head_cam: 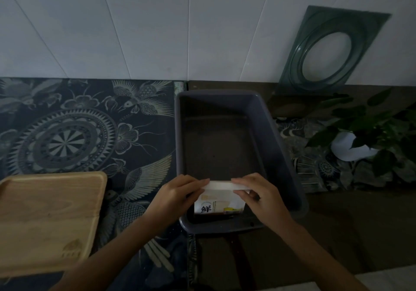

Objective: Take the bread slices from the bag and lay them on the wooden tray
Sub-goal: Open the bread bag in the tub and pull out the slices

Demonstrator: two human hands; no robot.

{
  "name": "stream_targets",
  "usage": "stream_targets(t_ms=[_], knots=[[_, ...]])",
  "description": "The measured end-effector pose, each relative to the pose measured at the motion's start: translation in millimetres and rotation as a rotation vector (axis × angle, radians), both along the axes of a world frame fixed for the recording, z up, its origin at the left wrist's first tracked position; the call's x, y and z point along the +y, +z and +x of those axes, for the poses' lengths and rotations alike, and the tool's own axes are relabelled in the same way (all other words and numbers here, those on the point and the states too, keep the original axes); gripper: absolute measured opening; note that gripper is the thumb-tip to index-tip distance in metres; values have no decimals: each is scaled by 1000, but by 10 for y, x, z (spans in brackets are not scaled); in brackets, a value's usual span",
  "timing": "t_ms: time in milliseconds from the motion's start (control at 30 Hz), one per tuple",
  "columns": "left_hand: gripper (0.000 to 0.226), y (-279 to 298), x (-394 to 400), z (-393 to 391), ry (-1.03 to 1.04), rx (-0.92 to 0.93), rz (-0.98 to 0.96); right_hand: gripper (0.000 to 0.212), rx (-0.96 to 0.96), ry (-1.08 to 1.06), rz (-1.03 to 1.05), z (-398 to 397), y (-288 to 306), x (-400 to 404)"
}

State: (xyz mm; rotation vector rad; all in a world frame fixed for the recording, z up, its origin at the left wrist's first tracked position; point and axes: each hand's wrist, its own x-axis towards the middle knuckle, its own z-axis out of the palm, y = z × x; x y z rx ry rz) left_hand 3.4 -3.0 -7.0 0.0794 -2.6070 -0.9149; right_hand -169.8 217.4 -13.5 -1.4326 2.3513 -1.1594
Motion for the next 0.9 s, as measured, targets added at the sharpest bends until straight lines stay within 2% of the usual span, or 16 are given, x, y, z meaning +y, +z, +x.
stream_targets(t_ms=[100, 433, 733, 833, 900], knots=[[32, 27, 3, 3, 22, -6, -10, 23, -1, 31, 4, 3, 25, 4], [27, 156, 47, -64, 78, -52, 32, 35, 29, 29, 84, -91, 176, -65], [10, 271, 84, -333, 62, -160, 110, 30, 31, 35, 121, -98, 208, -82], [12, 275, 88, -390, 79, -207, 149, 26, 111, -4, 116, -67, 232, -51], [13, 281, 91, -409, 92, -222, 171, 31, 208, -21, 101, -25, 243, -38]])
